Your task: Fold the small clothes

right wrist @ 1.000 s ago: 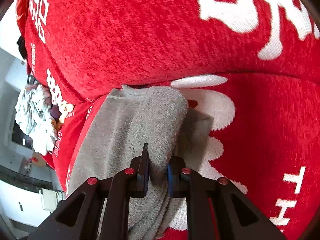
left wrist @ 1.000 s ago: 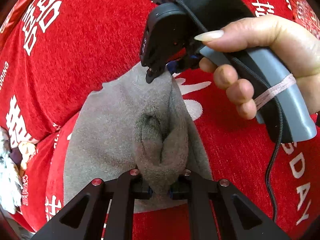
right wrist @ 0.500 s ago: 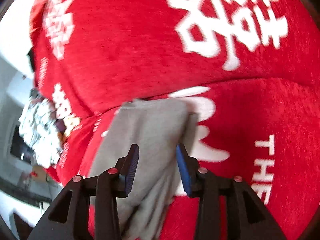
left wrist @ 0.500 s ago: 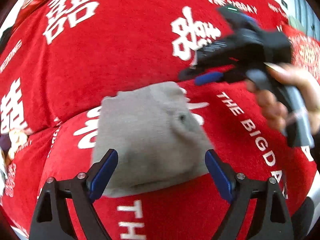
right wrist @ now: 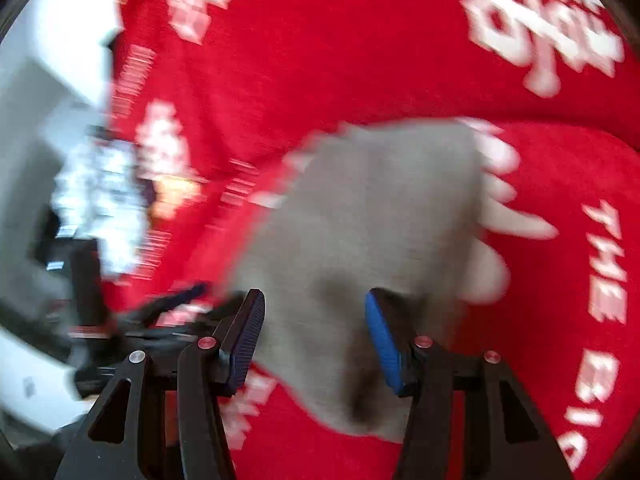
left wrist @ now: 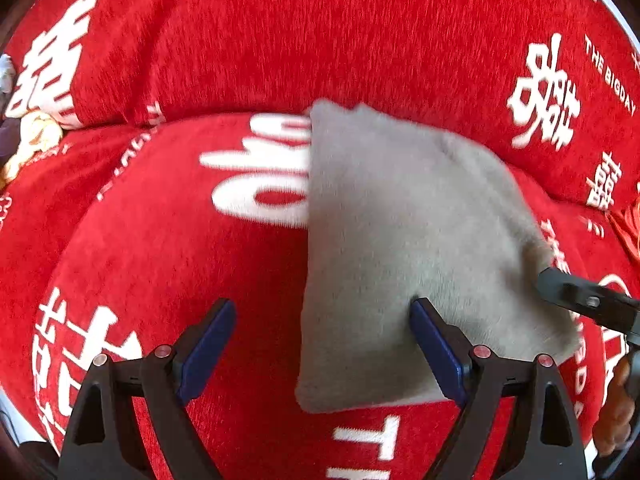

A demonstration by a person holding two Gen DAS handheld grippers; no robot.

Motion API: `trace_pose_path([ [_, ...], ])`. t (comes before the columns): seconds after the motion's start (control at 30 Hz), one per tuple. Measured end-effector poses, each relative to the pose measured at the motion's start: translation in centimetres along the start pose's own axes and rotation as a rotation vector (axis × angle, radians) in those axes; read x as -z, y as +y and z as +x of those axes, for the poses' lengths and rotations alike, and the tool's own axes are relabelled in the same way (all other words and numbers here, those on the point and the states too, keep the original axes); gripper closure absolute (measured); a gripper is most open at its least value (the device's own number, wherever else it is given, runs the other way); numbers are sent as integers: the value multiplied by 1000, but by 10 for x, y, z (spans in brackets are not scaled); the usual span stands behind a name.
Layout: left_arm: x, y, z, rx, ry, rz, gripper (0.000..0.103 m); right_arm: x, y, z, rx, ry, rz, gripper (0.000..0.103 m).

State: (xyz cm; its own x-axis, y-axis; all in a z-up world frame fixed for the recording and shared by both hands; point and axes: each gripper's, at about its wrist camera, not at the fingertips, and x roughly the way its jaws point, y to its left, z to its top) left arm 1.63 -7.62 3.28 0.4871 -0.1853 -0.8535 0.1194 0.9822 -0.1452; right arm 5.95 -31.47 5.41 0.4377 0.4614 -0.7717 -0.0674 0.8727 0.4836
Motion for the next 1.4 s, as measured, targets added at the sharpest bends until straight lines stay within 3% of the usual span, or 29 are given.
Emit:
trace_pose_path([
  [0.07, 6, 5, -2, 8, 0, 4, 14, 10, -12, -3, 5, -5, 30, 62],
  [0.27, -5, 9, -23, 53, -45, -9, 14, 8, 32, -42, -11, -152, -81, 62],
  [0.33, -14, 9, -24, 68, -54, -21, 14, 1, 48, -43, -24, -181, -112, 44],
  [0.4, -24, 12, -18, 87, -38, -49, 14, -8, 53, -33, -70, -167, -84, 39],
  [0.47, -31, 15, -5, 56, -3, -62, 14, -16, 50, -13, -103, -119, -29, 39],
  [0.57, -28, 16, 14, 26, 46, -26, 12, -12, 24, 13, -64, -53, 75, 39],
  [0.63, -25, 18, 15, 15, 42, -12, 1, -4, 6, 14, -72, -60, 84, 56],
  [0.7, -20, 17, 13, 17, 29, 18, 1, 2, -5, 9, -91, -72, 108, 60],
  [0.8, -17, 16, 4, 14, 18, 40, 1, 11, -1, -10, -61, -102, 82, 55],
  [0.9, -17, 16, -7, 58, 0, 49, 1, 19, 6, -38, -9, -171, 24, 24],
  [1.03, -24, 13, -8, 84, -8, 73, 1, 18, -4, -59, 13, -229, 42, 22],
  [1.17, -35, 16, 8, 106, 38, 58, 1, 8, -30, -43, 45, -179, 149, 22],
  [1.4, -49, 14, 36, 166, 90, 57, 1, -6, -52, -12, 12, -114, 188, 22],
])
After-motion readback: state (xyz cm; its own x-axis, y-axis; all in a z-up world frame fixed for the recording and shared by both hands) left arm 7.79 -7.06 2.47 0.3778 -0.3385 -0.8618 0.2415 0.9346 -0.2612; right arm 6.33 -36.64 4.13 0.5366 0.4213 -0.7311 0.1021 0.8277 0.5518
